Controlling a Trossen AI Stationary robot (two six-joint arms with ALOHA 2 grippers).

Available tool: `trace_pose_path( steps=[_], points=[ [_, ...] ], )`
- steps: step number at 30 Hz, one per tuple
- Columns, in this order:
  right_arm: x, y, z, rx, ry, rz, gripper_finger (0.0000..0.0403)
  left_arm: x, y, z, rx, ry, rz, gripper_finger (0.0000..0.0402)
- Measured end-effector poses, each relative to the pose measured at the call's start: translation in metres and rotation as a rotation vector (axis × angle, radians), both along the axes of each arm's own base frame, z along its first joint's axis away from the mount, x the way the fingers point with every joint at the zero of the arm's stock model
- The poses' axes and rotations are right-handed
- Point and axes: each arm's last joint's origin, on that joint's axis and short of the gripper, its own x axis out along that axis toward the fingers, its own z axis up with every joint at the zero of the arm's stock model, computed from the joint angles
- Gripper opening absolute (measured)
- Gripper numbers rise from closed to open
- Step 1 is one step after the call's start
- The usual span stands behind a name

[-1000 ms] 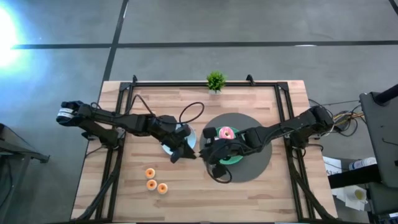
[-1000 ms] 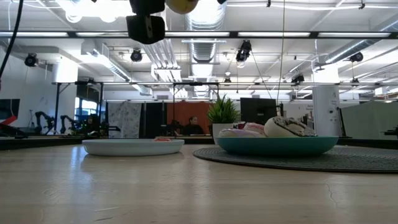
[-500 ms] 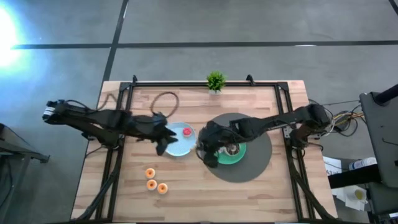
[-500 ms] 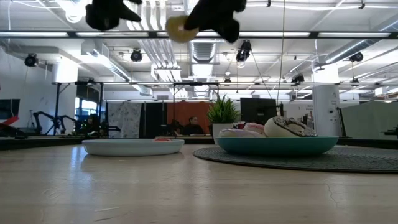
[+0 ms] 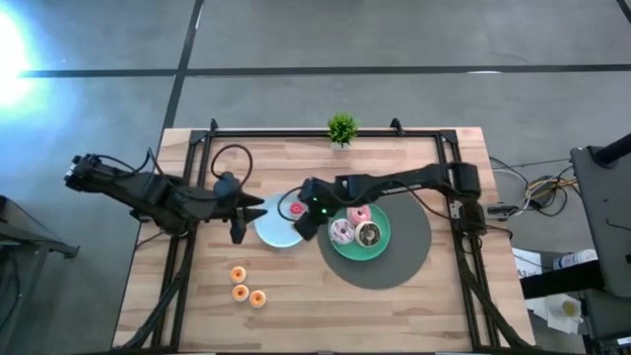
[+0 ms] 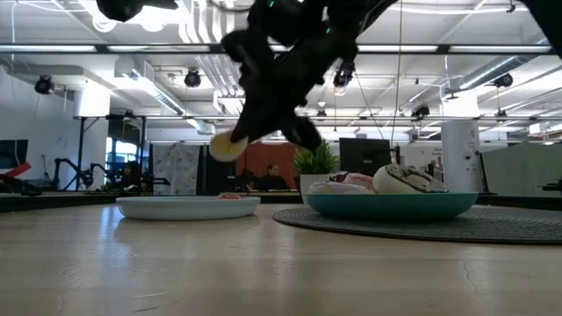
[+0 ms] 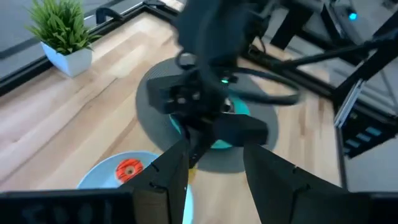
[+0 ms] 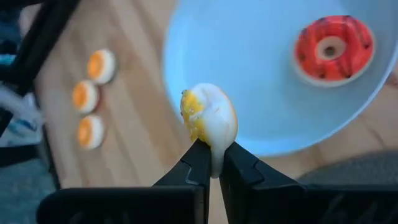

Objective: Pick & Place donuts
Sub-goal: Put the small yellow donut on the light blue plate

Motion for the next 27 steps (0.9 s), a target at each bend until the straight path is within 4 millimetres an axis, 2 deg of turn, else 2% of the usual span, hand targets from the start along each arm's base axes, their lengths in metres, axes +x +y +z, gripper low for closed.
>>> trace_pose_path(
  steps=[5, 10, 13, 17, 23, 27],
  points=[
    [0.016, -0.012, -0.025, 0.045, 0.058, -0.057, 0.0013, -0.006, 0.000, 0.000, 0.046, 0.014, -0.011, 0.0128],
    [0.027, -0.016, -0.036, 0.069, 0.124, -0.086, 0.0015, -0.012, 0.001, 0.004, 0.065, 0.000, -0.026, 0.0128],
    [0.028, -0.017, -0.037, 0.044, 0.193, -0.093, 0.0029, -0.017, 0.003, 0.006, 0.067, -0.009, -0.024, 0.0128],
    [0.028, -0.018, -0.027, -0.034, 0.261, -0.071, 0.0067, -0.024, 0.007, 0.008, 0.106, -0.027, 0.043, 0.0128],
    [0.030, -0.019, -0.021, -0.036, 0.237, -0.056, 0.0123, -0.030, 0.011, 0.011, 0.149, -0.042, 0.091, 0.0128],
    [0.031, -0.017, -0.020, 0.032, 0.226, -0.014, 0.0137, -0.029, 0.011, 0.011, 0.147, -0.045, 0.101, 0.0128]
  ],
)
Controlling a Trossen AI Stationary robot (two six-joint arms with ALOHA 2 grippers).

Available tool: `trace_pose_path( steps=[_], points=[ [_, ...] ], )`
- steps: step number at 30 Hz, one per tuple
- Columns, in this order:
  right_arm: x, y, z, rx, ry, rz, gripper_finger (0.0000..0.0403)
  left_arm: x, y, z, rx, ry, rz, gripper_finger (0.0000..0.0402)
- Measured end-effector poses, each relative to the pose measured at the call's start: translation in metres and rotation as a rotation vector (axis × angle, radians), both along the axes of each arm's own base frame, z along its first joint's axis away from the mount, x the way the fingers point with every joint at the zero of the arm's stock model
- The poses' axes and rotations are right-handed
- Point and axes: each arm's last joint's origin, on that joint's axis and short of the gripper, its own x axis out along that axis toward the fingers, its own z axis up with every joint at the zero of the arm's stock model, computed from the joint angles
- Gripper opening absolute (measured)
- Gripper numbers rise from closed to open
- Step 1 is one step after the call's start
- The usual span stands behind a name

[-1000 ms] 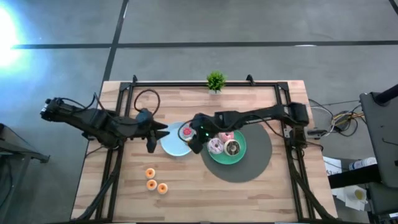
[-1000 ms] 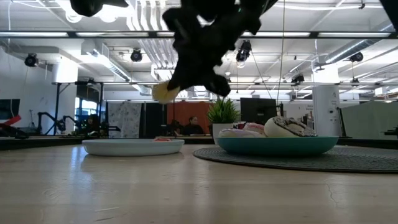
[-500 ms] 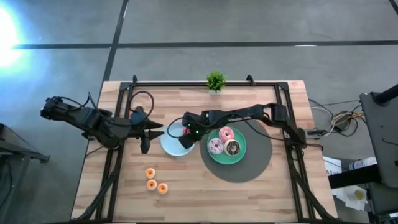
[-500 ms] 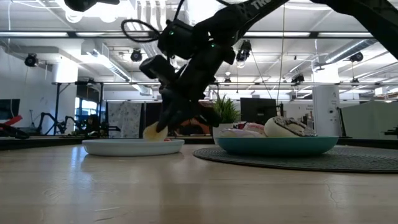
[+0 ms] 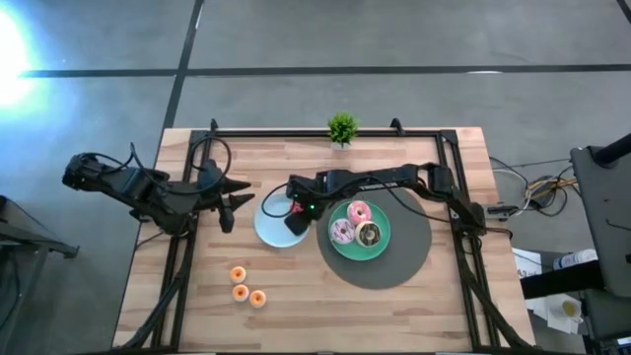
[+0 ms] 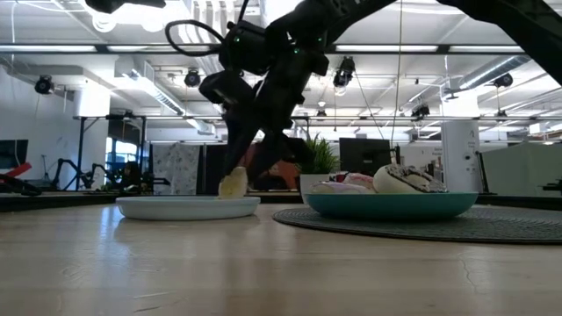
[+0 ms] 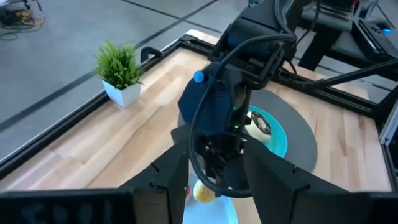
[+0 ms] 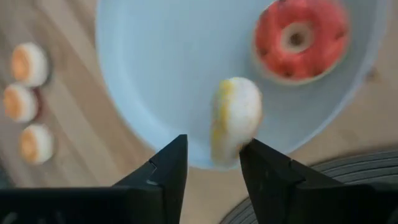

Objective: Pick & Place donuts
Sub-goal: Put the small yellow donut on the light blue plate

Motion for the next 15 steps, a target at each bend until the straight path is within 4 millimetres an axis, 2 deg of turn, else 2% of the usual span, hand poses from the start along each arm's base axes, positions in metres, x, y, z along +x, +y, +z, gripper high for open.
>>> trace_pose_path(
  steps=[8, 15],
  points=[
    [0.000, 0.004, -0.006, -0.016, 0.024, 0.003, 0.0140, 0.002, -0.001, -0.001, -0.028, 0.000, 0.001, 0.0128],
    [-0.010, 0.001, 0.005, -0.137, 0.084, -0.044, 0.0152, 0.005, -0.003, -0.004, -0.030, 0.017, -0.001, 0.0128]
  ],
)
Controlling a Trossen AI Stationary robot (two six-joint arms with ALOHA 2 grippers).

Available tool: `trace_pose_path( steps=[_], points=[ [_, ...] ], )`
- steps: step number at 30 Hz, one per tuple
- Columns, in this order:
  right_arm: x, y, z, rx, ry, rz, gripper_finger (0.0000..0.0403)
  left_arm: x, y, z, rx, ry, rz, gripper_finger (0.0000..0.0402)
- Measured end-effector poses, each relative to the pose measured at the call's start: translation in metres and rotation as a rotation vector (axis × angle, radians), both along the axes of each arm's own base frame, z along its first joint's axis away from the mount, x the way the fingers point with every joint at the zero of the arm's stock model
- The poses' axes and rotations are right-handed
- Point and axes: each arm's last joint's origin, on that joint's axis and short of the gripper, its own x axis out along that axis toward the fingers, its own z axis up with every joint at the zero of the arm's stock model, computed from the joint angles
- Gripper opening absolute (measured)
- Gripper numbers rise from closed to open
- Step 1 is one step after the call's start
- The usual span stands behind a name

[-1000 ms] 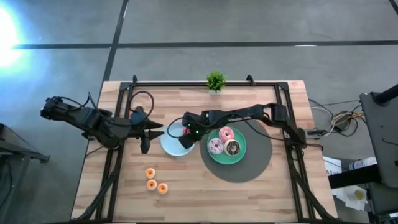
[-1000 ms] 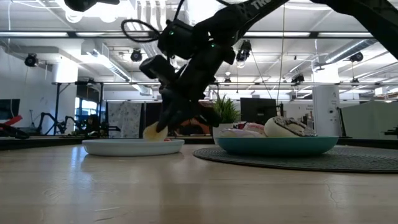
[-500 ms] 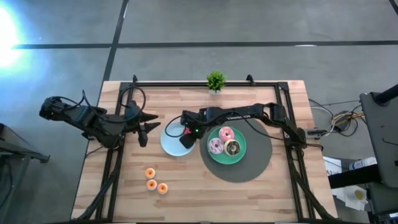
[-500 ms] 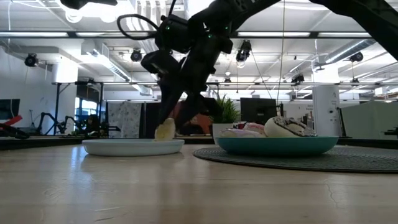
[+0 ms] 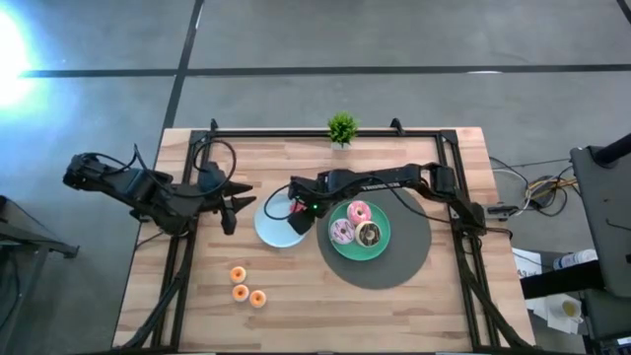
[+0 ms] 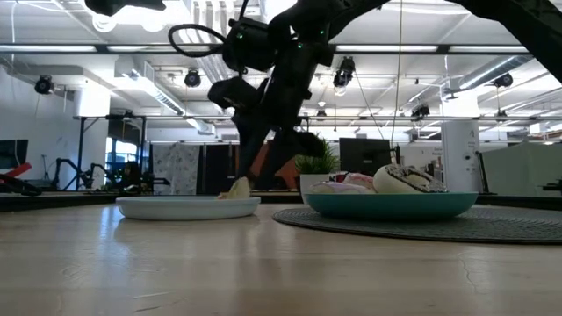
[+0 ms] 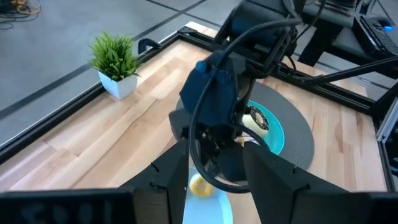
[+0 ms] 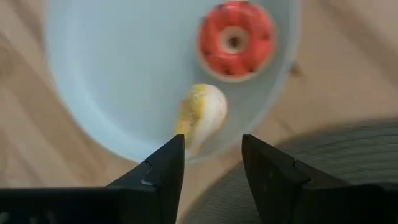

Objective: Pick & Place donuts
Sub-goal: Put the small yellow donut on the light blue plate, then put the small blue donut on the light blue plate

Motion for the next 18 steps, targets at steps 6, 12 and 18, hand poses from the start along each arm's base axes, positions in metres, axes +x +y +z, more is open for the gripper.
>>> trace_pose_path(
  steps=[6, 12, 18],
  points=[
    [-0.004, -0.001, 0.000, -0.064, 0.045, 0.001, 0.0138, 0.003, -0.002, -0.004, -0.002, 0.027, -0.001, 0.0128],
    [-0.005, 0.000, -0.001, -0.102, 0.052, 0.012, 0.0130, 0.004, -0.003, -0.005, -0.013, 0.033, 0.002, 0.0128],
    [-0.006, 0.004, 0.007, -0.214, 0.040, 0.079, 0.0130, 0.000, -0.008, -0.017, -0.092, 0.157, -0.075, 0.0128]
  ],
)
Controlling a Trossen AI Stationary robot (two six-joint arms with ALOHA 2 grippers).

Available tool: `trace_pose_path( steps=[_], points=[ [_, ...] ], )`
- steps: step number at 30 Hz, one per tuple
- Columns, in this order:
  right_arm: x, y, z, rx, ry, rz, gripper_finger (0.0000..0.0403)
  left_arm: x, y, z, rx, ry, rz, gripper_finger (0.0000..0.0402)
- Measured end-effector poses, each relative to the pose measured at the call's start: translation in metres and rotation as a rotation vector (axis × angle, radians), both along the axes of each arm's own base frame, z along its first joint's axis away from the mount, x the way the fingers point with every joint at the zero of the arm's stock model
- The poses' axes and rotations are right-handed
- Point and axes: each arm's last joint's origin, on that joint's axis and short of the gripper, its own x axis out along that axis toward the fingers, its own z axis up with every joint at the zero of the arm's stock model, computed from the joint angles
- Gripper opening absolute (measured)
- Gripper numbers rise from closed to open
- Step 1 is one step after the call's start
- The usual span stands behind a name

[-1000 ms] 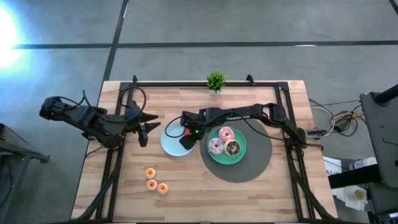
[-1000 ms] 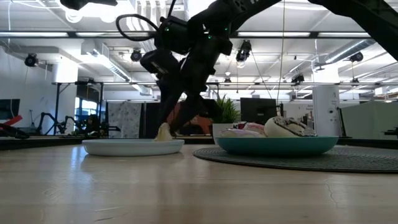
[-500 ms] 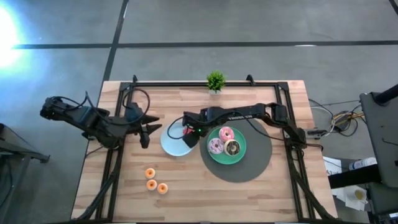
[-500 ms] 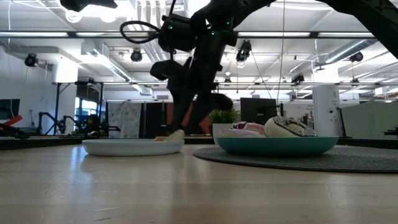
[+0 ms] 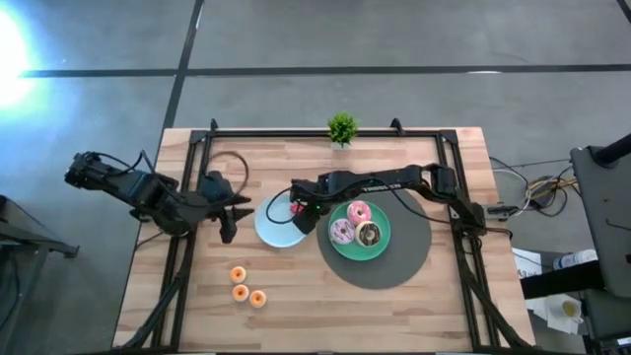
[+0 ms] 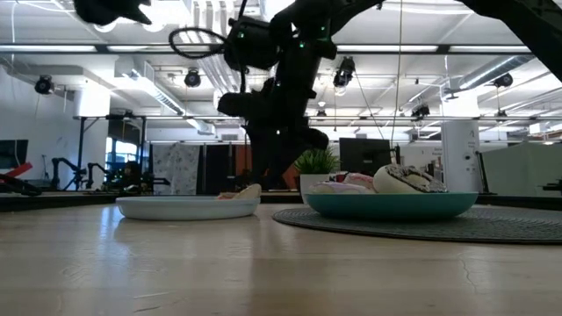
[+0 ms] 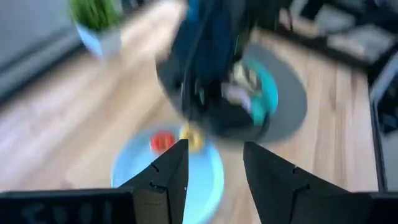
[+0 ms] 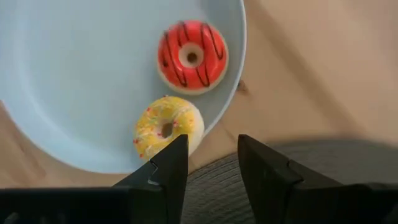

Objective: Pick & Place donuts
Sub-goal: Put the small blue donut on the light blue plate

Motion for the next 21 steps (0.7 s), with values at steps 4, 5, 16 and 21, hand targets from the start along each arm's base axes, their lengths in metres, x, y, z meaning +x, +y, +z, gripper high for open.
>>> trace_pose_path(
  steps=[4, 5, 16, 21],
  points=[
    [-0.008, 0.013, 0.037, -0.140, -0.067, 0.127, 0.0132, -0.007, -0.011, -0.026, -0.070, 0.130, -0.030, 0.0128],
    [-0.011, 0.016, 0.047, -0.166, -0.085, 0.149, 0.0134, -0.008, -0.015, -0.032, -0.086, 0.142, -0.039, 0.0128],
    [-0.051, 0.025, 0.099, -0.375, -0.148, 0.148, 0.0152, -0.019, -0.062, -0.128, -0.228, 0.420, -0.050, 0.0128],
    [-0.062, 0.020, 0.098, -0.372, -0.137, 0.134, 0.0152, -0.014, -0.077, -0.145, -0.314, 0.504, -0.033, 0.0128]
  ],
)
